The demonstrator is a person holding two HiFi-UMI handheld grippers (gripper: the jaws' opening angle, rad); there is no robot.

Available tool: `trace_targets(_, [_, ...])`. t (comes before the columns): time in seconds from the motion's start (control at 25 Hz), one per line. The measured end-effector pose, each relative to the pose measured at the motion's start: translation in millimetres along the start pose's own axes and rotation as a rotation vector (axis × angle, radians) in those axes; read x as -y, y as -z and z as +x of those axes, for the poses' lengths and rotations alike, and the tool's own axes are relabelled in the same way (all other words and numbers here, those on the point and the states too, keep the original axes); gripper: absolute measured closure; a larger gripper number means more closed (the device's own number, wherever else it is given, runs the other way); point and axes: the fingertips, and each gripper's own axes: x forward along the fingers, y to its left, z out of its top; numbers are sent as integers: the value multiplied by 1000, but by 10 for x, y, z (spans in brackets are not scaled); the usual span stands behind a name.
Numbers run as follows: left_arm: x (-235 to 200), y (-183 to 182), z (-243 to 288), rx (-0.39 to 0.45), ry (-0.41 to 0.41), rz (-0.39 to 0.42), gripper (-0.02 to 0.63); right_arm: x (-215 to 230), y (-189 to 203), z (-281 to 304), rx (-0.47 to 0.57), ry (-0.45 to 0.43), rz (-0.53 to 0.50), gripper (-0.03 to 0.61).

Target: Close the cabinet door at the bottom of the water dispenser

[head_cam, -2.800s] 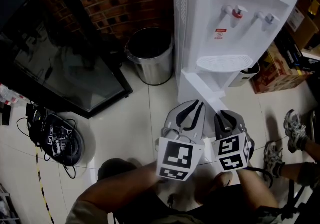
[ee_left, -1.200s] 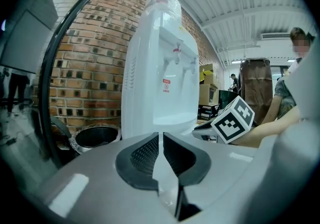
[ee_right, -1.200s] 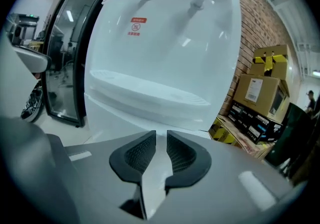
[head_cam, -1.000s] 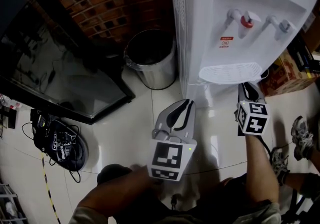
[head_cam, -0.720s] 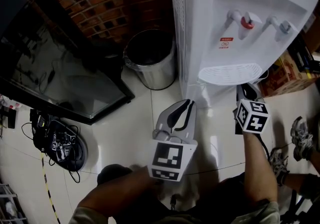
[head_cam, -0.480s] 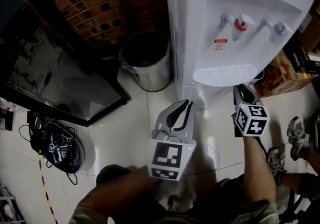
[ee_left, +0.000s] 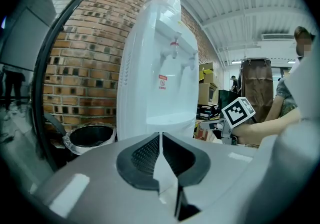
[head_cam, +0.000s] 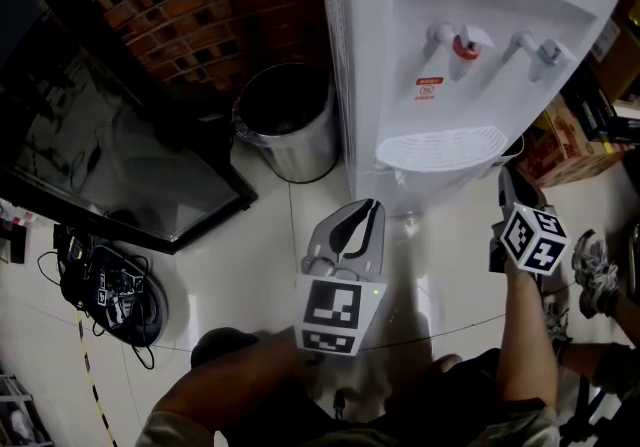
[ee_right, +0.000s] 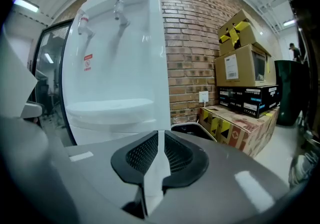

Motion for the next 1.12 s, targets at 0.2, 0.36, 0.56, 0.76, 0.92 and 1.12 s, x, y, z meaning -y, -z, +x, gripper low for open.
trace_targets(0.2, [52, -99, -50, 28, 10, -4, 603, -229, -364, -379, 80, -27, -49, 575])
trace_targets(0.36, [103, -219, -166, 63, 15, -22, 611, -463, -655, -821, 156, -55, -90, 577])
trace_targets(0.56, [176, -380, -471, 109, 17, -49, 612, -646, -811, -1404, 209, -43, -94, 578])
trace_targets(0.76, [303, -585, -915, 166, 18, -40, 612, -931, -891, -2049, 268, -50, -100, 578])
trace_targets(0.92, [445, -673, -1285, 201, 44, 8, 614, -1239, -828, -2542, 304, -71, -102, 578])
trace_targets(1.12, [633, -658, -1743, 218, 70, 107, 614, -1582, -600, -2883, 285, -127, -165, 578])
